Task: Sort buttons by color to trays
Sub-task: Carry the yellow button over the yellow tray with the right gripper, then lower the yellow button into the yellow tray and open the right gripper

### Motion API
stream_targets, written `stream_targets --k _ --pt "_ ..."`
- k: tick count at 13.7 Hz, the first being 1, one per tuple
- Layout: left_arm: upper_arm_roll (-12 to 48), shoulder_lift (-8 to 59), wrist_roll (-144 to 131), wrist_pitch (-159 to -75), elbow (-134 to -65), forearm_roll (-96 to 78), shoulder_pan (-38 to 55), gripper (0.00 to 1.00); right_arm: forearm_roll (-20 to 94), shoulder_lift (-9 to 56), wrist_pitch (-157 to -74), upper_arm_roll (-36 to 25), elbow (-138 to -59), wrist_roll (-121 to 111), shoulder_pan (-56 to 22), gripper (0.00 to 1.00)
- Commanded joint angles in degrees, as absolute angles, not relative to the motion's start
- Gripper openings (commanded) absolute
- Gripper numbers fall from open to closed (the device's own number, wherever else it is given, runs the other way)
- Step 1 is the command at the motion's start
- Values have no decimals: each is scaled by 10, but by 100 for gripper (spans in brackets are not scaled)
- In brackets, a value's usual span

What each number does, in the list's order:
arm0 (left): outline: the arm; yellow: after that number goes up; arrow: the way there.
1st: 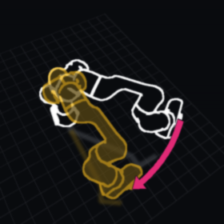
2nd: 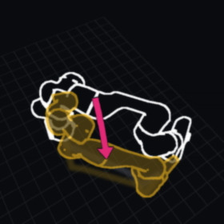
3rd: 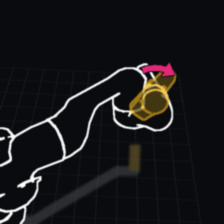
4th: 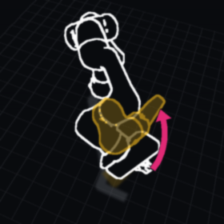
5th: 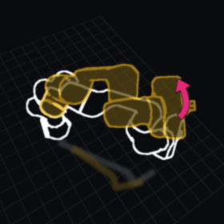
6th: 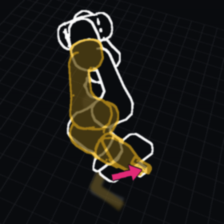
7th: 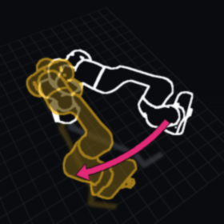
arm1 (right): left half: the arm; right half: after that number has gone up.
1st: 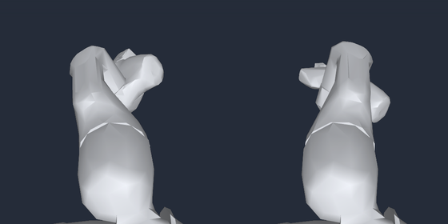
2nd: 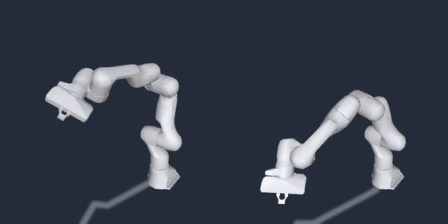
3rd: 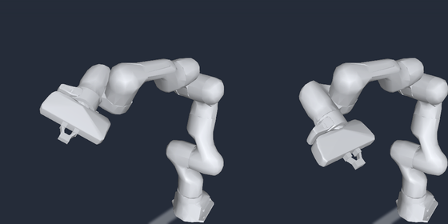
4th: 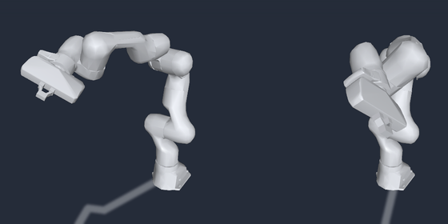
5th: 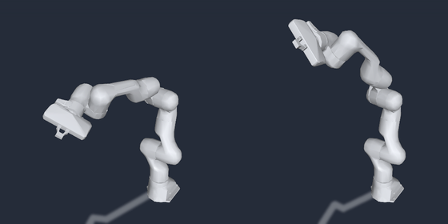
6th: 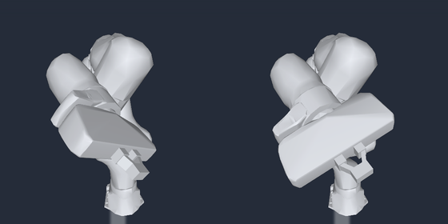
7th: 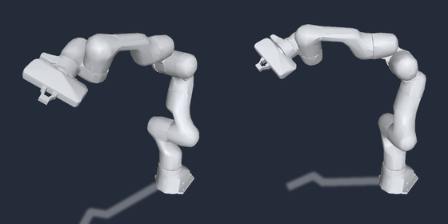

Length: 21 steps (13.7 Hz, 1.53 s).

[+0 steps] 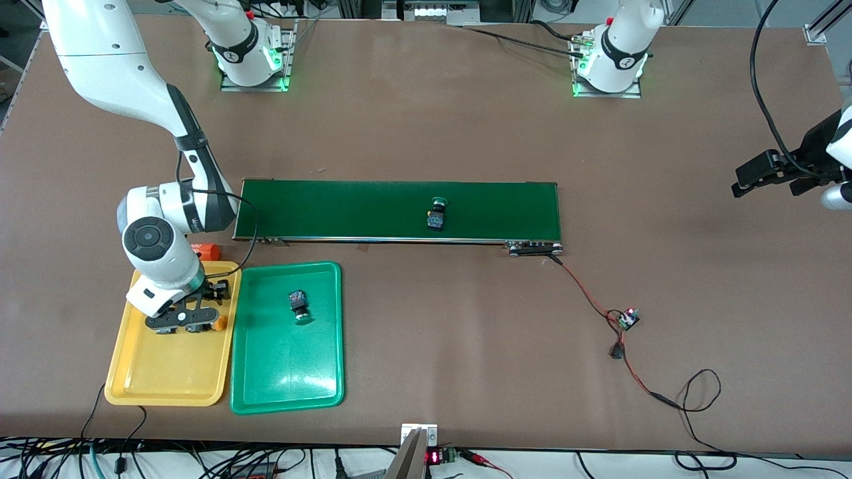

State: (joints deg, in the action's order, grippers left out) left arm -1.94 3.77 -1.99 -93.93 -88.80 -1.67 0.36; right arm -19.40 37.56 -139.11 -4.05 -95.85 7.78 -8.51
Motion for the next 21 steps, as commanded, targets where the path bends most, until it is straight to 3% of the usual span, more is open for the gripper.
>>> stream_targets --k 1,8,13,21 --pt "-20 35 -15 -944 -891 -31 1 100 -191 347 -1334 -32 -959 92 -91 82" --pt "-20 38 -15 -944 -890 -31 1 100 -33 268 -1163 -22 -949 158 -119 82" --pt "-20 38 -15 -944 -890 -32 1 100 -31 249 -1126 13 -947 258 -127 82" --pt "-20 38 -15 -944 -890 -31 1 100 -32 205 -1043 12 -918 192 -107 82"
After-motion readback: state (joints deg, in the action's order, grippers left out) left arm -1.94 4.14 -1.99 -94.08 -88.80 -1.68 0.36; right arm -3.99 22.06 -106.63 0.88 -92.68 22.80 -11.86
